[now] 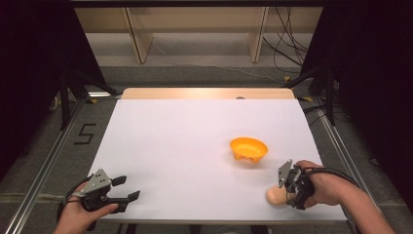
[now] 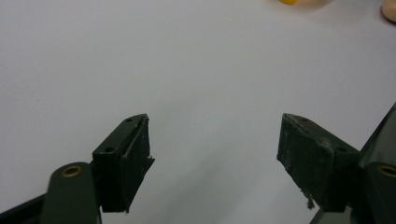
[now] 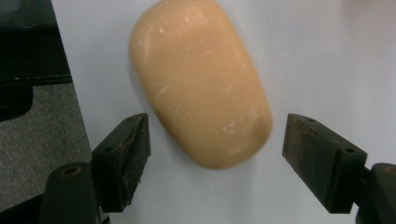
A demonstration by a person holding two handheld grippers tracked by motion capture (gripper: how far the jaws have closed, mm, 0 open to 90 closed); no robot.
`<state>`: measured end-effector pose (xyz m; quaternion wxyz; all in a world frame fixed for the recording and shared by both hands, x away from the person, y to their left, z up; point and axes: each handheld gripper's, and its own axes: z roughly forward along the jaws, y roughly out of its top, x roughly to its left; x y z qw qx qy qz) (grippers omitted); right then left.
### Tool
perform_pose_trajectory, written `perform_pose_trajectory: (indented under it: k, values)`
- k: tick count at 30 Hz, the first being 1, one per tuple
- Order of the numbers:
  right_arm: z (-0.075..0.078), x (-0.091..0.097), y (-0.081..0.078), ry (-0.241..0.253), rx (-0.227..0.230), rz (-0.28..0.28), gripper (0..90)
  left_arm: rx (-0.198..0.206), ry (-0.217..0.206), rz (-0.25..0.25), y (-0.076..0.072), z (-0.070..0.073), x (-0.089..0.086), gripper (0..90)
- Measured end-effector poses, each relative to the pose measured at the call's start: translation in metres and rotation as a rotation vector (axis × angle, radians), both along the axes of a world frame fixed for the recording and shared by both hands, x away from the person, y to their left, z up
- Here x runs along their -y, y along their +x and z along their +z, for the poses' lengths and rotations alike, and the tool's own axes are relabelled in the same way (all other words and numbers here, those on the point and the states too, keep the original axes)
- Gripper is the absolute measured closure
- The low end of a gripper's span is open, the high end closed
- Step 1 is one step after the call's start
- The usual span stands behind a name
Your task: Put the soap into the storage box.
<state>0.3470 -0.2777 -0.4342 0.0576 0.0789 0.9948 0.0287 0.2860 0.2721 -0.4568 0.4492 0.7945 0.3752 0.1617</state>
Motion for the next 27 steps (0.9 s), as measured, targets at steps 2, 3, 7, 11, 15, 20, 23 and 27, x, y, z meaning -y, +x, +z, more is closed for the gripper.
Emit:
perform_pose_trajectory:
  k: [2, 3, 7, 11, 15, 20, 23, 27]
  values:
    - [-0.003, -0.003, -0.001, 0.005, -0.005, -0.004, 23.5, -0.004, -0.005, -0.002, 0.000, 0.000, -0.001, 25.1]
    - [-0.004, -0.004, -0.002, 0.001, -0.004, -0.018, 23.3, 0.002, -0.008, 0.006, 0.000, 0.000, 0.000, 25.1]
    - [-0.007, -0.004, 0.000, -0.006, -0.019, -0.032, 22.3, -0.001, 0.002, 0.000, 0.000, 0.000, 0.000, 25.1]
    - [-0.009, -0.006, 0.003, -0.009, -0.035, -0.030, 21.5, -0.007, -0.006, 0.000, 0.000, -0.001, 0.000, 25.1]
    - [-0.010, -0.009, 0.005, -0.008, -0.048, -0.017, 21.3, -0.007, 0.009, 0.006, 0.000, 0.000, 0.000, 25.1]
    - [-0.012, -0.013, 0.006, -0.009, -0.069, -0.023, 21.3, -0.013, -0.009, 0.005, 0.000, 0.000, 0.000, 25.1]
    - [-0.014, -0.013, 0.007, -0.001, -0.072, -0.025, 21.6, -0.003, -0.007, -0.001, 0.000, 0.000, 0.000, 25.2]
    - [-0.018, -0.014, 0.011, 0.025, -0.082, 0.020, 22.2, -0.005, -0.008, 0.002, 0.000, -0.001, 0.001, 25.1]
